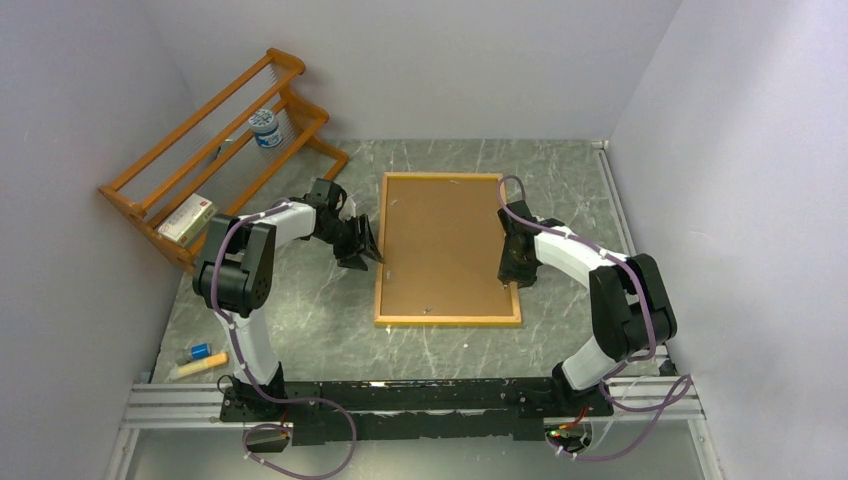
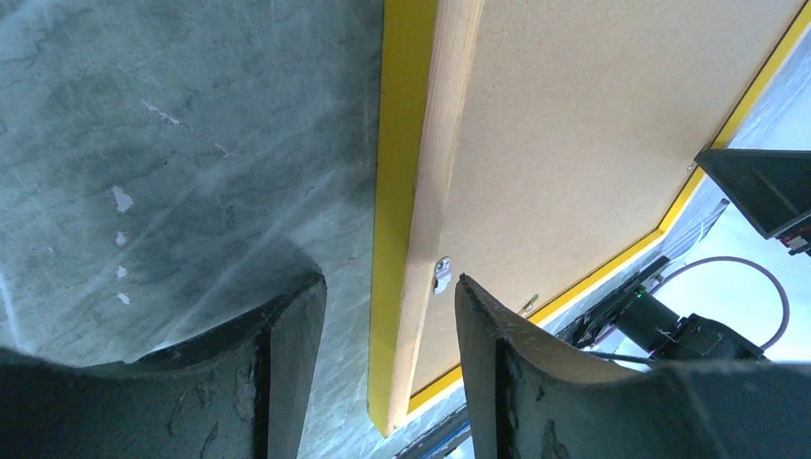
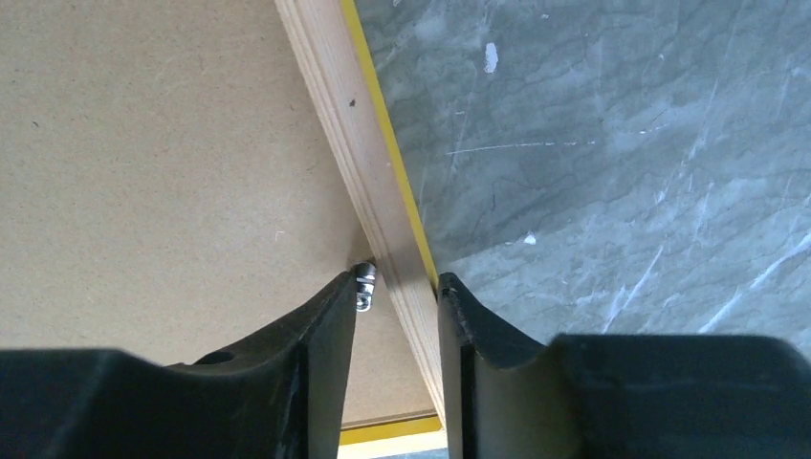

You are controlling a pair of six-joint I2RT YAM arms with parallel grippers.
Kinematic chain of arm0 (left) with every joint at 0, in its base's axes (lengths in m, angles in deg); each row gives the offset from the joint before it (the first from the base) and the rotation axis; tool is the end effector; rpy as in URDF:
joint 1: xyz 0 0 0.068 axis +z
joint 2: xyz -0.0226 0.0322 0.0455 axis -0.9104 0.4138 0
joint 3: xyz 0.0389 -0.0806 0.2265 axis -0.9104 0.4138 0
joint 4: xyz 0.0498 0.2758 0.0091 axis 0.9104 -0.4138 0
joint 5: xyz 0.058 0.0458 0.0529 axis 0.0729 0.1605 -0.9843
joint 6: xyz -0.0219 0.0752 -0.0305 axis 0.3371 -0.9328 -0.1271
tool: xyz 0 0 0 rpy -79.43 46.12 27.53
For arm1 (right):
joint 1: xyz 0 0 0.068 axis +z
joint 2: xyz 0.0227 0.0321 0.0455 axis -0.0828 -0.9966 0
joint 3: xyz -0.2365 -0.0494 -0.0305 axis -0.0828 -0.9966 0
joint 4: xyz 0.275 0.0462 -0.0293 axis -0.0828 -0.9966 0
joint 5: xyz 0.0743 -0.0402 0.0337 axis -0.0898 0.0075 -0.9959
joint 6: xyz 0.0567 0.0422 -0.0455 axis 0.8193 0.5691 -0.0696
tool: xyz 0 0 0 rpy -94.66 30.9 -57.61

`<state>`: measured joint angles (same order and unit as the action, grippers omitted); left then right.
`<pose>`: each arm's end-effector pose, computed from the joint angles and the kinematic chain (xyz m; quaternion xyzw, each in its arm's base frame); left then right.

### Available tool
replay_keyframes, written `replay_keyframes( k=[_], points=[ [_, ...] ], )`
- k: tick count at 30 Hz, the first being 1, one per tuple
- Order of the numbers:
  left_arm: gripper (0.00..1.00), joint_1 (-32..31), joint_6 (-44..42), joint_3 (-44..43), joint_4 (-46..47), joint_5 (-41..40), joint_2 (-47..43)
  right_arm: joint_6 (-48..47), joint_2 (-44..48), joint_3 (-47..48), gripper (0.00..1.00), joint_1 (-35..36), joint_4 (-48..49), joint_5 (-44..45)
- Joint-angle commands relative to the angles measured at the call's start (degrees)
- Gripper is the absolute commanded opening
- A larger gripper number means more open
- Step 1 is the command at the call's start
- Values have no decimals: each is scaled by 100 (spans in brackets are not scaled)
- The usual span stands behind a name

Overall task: Put the photo into the frame
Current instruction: Install the photo frame at the center of the board.

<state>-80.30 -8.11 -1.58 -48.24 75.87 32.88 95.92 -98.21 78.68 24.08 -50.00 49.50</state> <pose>0.3573 -0.1343 0.0737 -0.0619 0.9450 -0.3154 0.0607 0.2934 0.0892 0.0878 0.1344 0.9782 -0.0188 0.1575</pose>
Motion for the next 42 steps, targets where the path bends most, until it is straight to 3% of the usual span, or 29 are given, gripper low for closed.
replay_keyframes(
  k=[1, 18, 19, 23, 27, 30, 36, 42],
  points=[
    [58, -26, -8, 56, -70, -73, -5, 34, -221, -158, 34, 53, 326, -432],
    [59, -37, 72, 38, -101, -139, -32, -151, -4, -224, 15, 59, 376, -717],
    [60, -33, 91, 51, -84, -173, -64, -137, 83, -173, 17, 58, 362, -686],
    [65, -37, 154, 68, -56, -344, -249, 42, 470, 125, 49, 55, 177, -254],
    [66, -37, 142, 61, -162, -621, -398, 107, 813, 454, 54, 63, 53, -95],
    [59, -35, 122, 129, -226, -745, -478, 144, 895, 542, 51, 83, 327, -554],
    [32, -37, 240, 573, 15, -79, -554, 656, 509, 446, 35, 572, 1613, -1666],
    [12, -33, 343, 911, 245, 225, -612, 1358, -346, 625, 30, 1214, 2806, -2264]
  ],
)
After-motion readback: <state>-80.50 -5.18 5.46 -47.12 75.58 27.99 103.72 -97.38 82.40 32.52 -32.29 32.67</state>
